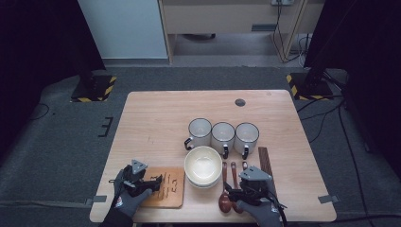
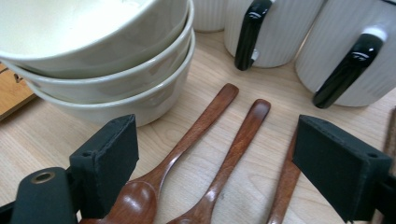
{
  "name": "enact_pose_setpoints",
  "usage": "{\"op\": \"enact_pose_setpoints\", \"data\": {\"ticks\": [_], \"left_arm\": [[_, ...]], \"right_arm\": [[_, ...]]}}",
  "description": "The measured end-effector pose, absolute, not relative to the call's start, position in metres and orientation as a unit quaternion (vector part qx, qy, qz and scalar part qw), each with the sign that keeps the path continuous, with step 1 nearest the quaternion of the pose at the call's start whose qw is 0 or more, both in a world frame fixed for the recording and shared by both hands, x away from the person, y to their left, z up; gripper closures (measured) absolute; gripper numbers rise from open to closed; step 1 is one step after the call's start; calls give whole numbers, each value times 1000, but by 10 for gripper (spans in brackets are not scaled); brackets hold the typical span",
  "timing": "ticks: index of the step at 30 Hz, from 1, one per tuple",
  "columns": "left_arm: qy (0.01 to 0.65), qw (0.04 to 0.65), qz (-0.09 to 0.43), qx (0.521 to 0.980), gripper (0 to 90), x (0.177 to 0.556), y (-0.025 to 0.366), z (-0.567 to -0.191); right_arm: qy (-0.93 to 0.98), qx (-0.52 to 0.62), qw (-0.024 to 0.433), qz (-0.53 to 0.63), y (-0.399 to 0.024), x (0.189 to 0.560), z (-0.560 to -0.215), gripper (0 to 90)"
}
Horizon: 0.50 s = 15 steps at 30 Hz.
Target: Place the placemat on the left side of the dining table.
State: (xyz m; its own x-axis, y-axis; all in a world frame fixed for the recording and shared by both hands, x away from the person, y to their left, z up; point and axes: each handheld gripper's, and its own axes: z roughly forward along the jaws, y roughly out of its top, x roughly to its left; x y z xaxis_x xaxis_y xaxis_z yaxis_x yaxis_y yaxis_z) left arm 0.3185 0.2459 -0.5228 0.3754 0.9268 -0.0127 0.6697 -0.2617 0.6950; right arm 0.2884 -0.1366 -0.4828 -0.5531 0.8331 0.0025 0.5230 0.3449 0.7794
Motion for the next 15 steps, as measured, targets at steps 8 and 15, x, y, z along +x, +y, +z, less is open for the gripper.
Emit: {"op": "enact_pose_setpoints", "data": {"ticks": [8,15], "left_arm": [[516,314,208,769,77,319,240,-523],[519,322,197,767,78,319,239,-524]], "right_arm": [[801,422,193,378,-129,287,-486,153],[803,421,188,377,-125,285,-488,155]]}}
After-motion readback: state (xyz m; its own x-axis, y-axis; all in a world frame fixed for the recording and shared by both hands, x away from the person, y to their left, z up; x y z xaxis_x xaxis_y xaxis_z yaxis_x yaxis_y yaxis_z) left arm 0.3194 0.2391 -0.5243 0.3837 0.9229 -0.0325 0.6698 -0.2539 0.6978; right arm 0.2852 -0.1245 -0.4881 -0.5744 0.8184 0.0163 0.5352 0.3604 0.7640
